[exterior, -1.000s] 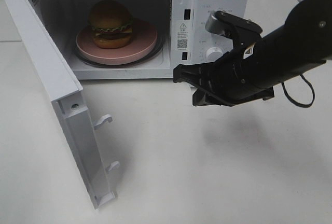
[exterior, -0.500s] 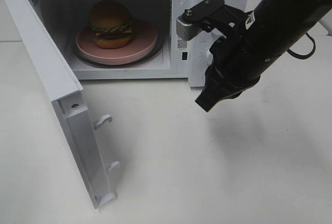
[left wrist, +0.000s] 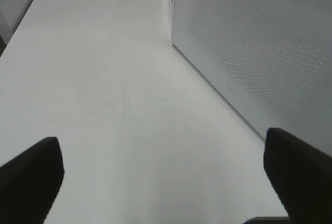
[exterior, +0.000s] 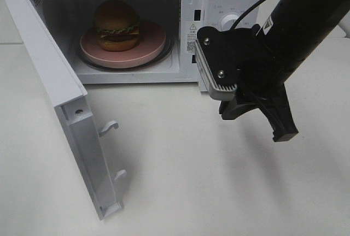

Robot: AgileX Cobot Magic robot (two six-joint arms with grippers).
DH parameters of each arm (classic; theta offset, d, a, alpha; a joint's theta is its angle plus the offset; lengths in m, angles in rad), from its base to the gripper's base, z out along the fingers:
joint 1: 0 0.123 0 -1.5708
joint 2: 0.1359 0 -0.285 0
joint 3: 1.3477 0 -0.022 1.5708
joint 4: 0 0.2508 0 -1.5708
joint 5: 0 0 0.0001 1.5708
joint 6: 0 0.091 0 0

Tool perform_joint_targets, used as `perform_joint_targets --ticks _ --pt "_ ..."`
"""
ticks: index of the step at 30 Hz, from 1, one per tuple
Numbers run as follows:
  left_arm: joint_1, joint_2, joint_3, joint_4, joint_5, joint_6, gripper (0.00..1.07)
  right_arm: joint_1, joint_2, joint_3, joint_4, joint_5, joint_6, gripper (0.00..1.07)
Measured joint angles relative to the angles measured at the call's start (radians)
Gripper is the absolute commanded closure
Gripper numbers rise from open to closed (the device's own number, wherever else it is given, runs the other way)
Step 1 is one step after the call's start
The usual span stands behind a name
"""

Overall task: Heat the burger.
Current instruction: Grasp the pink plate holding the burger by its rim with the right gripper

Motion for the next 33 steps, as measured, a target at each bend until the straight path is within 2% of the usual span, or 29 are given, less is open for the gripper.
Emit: perform_joint_targets --ticks 2,13,15,17,18,19,20,21,22,23,24,25,26,27,29,33 --pt "0.000 0.000 0.000 0.000 0.000 0.000 0.06 0.000 0.000 0.000 -0.021 0.000 -0.180 1.00" --pt "0.000 0.000 0.000 0.000 0.000 0.000 0.06 0.000 0.000 0.000 -0.118 -0.021 -0.251 0.95" --pt "0.000 0.000 0.000 0.000 0.000 0.000 0.06 0.000 0.000 0.000 -0.137 -0.034 -0.251 0.85" --pt "0.000 0.000 0.000 0.000 0.000 0.000 0.06 0.000 0.000 0.000 -0.139 -0.035 -0.251 0.82" --pt "0.000 0.000 0.000 0.000 0.000 0.000 0.06 0.000 0.000 0.000 -0.139 -0.048 -0.251 0.72" --pt "0.000 0.000 0.000 0.000 0.000 0.000 0.06 0.000 0.000 0.000 -0.139 -0.048 -0.251 0.72" --pt "0.000 0.000 0.000 0.000 0.000 0.000 0.06 0.000 0.000 0.000 -0.139 -0.057 -0.251 0.67" --pt "0.000 0.000 0.000 0.000 0.000 0.000 0.06 0.000 0.000 0.000 -0.139 -0.069 -0.245 0.55" --pt "0.000 0.000 0.000 0.000 0.000 0.000 0.06 0.000 0.000 0.000 -0.139 -0.069 -0.245 0.55" --pt "0.000 0.000 0.000 0.000 0.000 0.000 0.06 0.000 0.000 0.000 -0.139 -0.076 -0.236 0.49" --pt "0.000 0.000 0.000 0.000 0.000 0.000 0.06 0.000 0.000 0.000 -0.139 -0.091 -0.215 0.35" --pt "0.000 0.000 0.000 0.000 0.000 0.000 0.06 0.000 0.000 0.000 -0.139 -0.091 -0.215 0.35" --pt "0.000 0.000 0.000 0.000 0.000 0.000 0.06 0.007 0.000 0.000 -0.139 -0.108 -0.174 0.24" --pt "0.000 0.000 0.000 0.000 0.000 0.000 0.06 0.007 0.000 0.000 -0.139 -0.108 -0.174 0.24" --pt "0.000 0.000 0.000 0.000 0.000 0.000 0.06 0.024 0.000 0.000 -0.139 -0.133 -0.096 0.14" --pt "0.000 0.000 0.000 0.000 0.000 0.000 0.06 0.040 0.003 -0.002 -0.154 -0.148 -0.039 0.13"
